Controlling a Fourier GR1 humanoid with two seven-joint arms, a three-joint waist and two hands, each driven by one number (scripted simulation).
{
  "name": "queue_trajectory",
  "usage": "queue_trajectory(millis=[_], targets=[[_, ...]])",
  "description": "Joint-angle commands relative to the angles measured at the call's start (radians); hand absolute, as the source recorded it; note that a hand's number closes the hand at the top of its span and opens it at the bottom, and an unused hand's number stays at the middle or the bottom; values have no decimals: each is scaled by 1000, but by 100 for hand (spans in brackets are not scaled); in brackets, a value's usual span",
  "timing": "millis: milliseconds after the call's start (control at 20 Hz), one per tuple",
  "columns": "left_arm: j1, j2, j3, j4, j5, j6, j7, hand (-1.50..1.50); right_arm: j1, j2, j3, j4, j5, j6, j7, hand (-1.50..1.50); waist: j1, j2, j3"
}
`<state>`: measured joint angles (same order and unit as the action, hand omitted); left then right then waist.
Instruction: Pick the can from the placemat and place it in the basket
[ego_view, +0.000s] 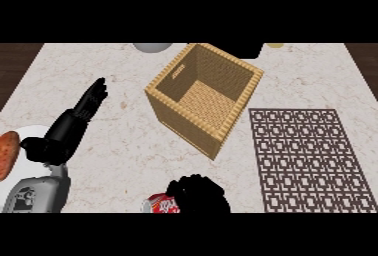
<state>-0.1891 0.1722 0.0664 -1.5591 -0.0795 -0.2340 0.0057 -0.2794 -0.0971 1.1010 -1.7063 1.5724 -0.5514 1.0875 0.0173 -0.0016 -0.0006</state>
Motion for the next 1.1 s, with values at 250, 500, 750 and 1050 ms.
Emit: queue_trajectory(millis=[250,500,750,1050], targets=[[2,-15,-20,-18,-3,0,2,0,-60,93,-237,-168,-85,-1,185,150,16,8,1],[-25,-15,-26,-23,-7,1,29,0,-160,95,-375,-149,-194,71,195,150,28,12,0],[-11,-14,-22,-23,-15,7,9,0,-390,96,-569,1,-383,127,181,150,18,8,0],[-5,-14,-7,-44,-17,23,51,0,-442,97,-680,216,-430,23,-15,150,-8,3,1]])
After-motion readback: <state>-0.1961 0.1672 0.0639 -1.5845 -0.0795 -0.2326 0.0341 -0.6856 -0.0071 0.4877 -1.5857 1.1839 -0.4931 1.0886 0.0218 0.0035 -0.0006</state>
